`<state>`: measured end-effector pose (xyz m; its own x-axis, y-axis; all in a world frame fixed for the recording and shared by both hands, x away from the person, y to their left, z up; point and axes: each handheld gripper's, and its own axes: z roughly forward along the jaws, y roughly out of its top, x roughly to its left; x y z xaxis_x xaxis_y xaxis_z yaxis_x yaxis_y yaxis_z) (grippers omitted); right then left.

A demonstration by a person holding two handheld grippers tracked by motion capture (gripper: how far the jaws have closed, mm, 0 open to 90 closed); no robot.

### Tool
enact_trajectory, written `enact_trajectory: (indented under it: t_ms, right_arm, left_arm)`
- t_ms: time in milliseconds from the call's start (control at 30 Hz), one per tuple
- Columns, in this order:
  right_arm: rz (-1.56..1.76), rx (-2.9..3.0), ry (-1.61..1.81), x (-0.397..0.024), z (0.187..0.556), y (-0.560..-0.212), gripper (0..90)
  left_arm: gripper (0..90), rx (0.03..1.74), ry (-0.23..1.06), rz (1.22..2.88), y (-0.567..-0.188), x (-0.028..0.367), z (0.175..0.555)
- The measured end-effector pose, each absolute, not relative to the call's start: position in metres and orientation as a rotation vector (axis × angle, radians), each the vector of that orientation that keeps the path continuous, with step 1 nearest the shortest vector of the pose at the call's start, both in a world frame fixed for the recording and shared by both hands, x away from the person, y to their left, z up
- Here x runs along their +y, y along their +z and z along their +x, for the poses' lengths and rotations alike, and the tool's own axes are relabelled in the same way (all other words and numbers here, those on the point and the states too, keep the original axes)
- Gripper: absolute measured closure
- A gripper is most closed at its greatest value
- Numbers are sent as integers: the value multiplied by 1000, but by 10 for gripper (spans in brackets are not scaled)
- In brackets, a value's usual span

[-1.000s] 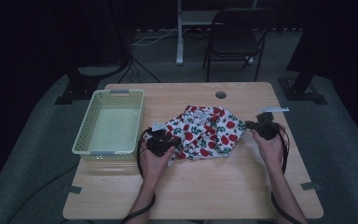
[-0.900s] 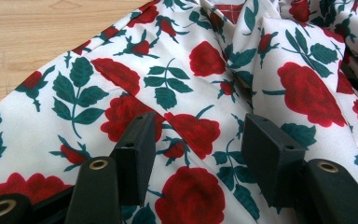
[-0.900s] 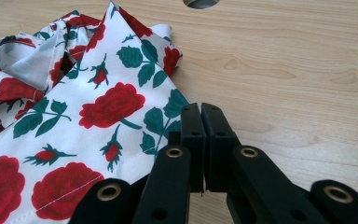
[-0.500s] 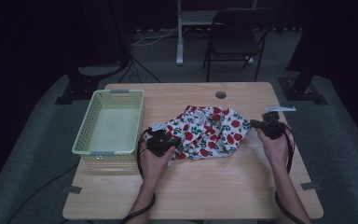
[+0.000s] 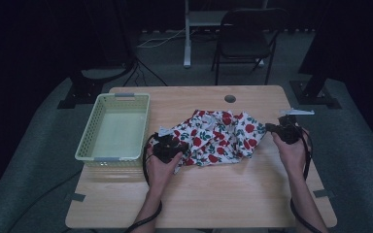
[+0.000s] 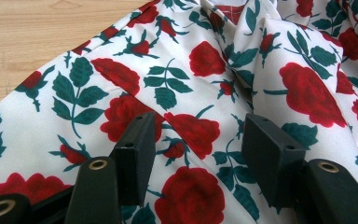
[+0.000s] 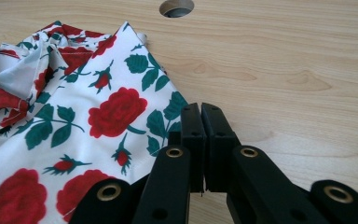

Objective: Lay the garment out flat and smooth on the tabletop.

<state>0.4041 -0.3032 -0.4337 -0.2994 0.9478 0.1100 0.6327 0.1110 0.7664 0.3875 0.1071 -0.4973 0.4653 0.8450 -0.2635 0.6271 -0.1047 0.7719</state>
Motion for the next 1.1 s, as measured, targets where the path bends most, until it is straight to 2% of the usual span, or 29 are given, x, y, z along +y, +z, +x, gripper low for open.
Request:
enact_trajectory:
  t_ms: [600,1100]
  right_arm:
    - [1540,1972,1029,-310,403,-431,888]
    - [1571,1928,1008,-334,396,-429,888]
  left_arm:
    - [460,1246,305,1819,-497,107,388]
    - [459,1246,307,1819,-497,107,387]
